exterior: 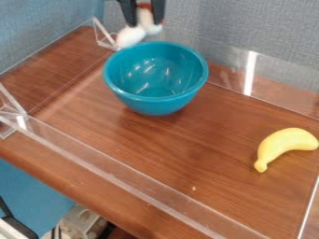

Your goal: Remove the mushroom from the blue bowl and put it on the table

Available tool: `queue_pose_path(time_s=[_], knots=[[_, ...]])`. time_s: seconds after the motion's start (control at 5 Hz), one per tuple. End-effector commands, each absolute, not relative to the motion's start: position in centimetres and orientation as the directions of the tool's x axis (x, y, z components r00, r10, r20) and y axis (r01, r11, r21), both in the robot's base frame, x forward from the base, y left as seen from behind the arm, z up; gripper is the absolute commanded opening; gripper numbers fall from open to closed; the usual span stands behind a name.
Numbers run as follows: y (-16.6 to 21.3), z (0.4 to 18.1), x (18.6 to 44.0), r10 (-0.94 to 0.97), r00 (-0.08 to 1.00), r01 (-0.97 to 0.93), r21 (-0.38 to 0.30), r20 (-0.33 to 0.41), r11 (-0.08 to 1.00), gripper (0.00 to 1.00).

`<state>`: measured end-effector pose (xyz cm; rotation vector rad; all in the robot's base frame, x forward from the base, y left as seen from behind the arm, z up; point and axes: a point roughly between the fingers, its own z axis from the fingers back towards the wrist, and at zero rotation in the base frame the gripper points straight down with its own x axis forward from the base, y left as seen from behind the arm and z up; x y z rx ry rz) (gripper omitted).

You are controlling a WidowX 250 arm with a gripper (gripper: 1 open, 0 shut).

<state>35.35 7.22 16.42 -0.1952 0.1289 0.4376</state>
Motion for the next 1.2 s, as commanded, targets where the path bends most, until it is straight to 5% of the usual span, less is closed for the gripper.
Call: queue_pose_path(time_s=[0.0,0.6,0.8,1.0], knots=[[10.6,20.5,34.2,0.523,0.851,-0.522,-0.181,-0.047,0.834,0.0],[17.8,20.0,30.2,0.699,0.714,-0.698,-0.129,-0.048,0.704,0.0],[14.8,18.6,30.2,0.652,0.755,-0.655,-0.113,-0.068,0.747,1.0],[11.0,17.7,30.9,0.586,0.806,-0.592,-0.107,-0.086,0.799,1.0]])
